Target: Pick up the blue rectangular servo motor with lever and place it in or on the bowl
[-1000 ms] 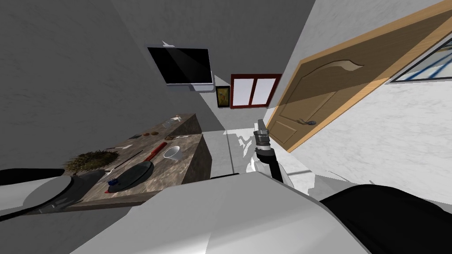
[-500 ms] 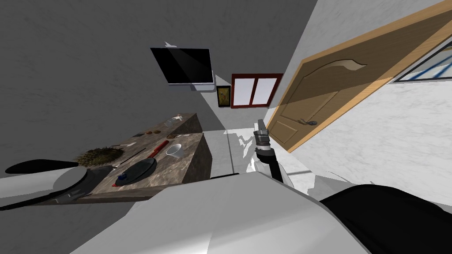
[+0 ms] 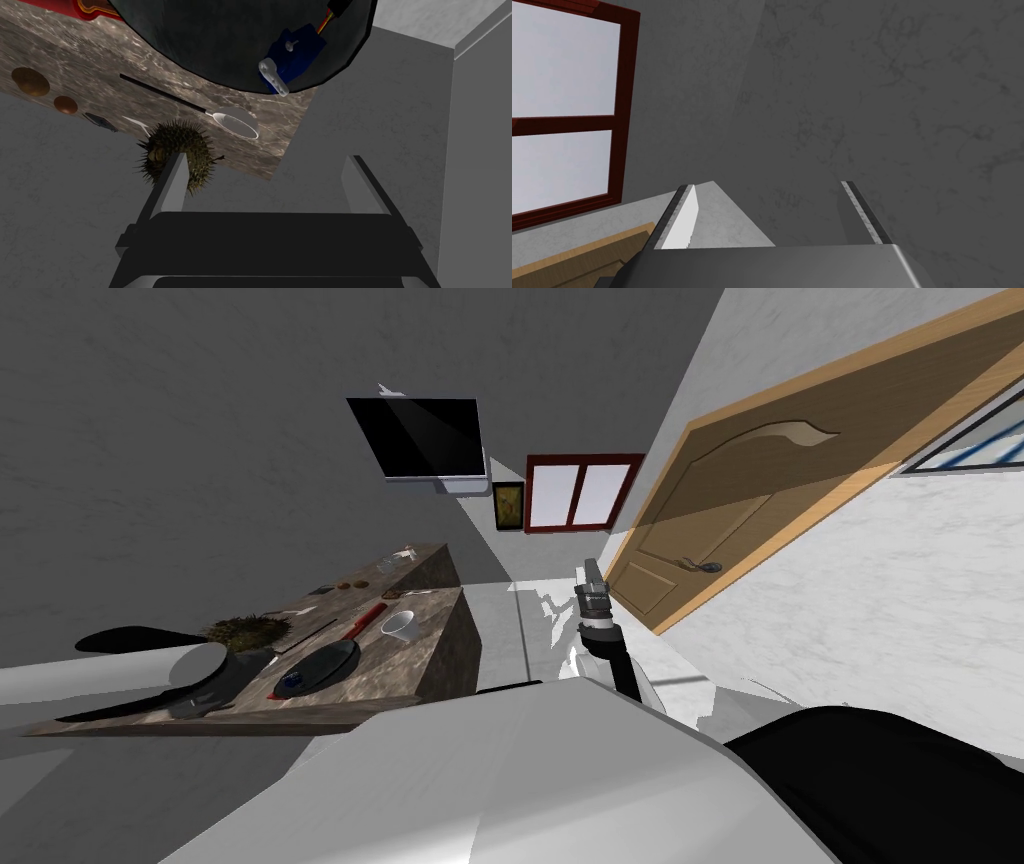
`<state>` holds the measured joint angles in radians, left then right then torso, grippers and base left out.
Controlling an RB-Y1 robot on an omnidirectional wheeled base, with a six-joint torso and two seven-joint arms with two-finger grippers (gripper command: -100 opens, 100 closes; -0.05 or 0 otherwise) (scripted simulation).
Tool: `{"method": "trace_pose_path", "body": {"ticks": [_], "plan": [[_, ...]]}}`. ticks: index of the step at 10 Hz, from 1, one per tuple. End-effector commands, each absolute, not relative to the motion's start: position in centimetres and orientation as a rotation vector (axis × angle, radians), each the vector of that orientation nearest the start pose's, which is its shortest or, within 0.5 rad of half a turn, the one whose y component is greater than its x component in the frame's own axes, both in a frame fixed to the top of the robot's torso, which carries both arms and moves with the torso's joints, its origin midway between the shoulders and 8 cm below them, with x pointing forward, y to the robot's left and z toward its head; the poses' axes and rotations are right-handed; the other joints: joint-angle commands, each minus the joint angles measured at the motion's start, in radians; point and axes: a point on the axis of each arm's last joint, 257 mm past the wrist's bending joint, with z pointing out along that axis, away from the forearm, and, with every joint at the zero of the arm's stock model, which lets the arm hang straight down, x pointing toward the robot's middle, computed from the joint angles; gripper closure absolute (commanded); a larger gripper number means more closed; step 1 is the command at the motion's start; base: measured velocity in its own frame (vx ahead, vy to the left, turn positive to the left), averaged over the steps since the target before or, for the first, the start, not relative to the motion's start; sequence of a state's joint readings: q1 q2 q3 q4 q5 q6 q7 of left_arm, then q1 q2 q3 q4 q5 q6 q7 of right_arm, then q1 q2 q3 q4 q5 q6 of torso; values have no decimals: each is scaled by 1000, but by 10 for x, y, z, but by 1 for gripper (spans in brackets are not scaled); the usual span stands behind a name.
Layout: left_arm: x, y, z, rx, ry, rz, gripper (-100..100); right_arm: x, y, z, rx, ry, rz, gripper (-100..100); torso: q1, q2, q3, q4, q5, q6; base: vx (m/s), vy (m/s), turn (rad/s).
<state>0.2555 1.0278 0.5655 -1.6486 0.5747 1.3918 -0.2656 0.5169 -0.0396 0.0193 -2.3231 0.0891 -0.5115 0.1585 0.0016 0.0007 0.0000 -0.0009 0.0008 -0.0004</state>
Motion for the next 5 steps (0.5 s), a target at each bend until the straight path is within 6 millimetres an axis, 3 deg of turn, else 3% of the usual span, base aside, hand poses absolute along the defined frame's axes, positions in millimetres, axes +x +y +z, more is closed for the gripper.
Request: {"method": "trace_pose_path", "body": {"ticks": [1, 4, 5], "plan": [[281, 708, -189, -1827, 1705, 252, -100, 335, -257, 38, 481, 699, 1122, 0, 0, 0, 0, 0, 0, 0, -50, -15, -6], [316, 700, -165, -1787, 1675, 165, -100, 335, -257, 38, 481, 699, 1122, 0, 1, -5, -3, -1, 0, 0, -1, -1, -3], [303, 702, -186, -1803, 1750, 281, -100, 335, -257, 38, 481, 699, 1122, 0, 1, -6, -3, -1, 0, 0, -67, -10, 103]]}}
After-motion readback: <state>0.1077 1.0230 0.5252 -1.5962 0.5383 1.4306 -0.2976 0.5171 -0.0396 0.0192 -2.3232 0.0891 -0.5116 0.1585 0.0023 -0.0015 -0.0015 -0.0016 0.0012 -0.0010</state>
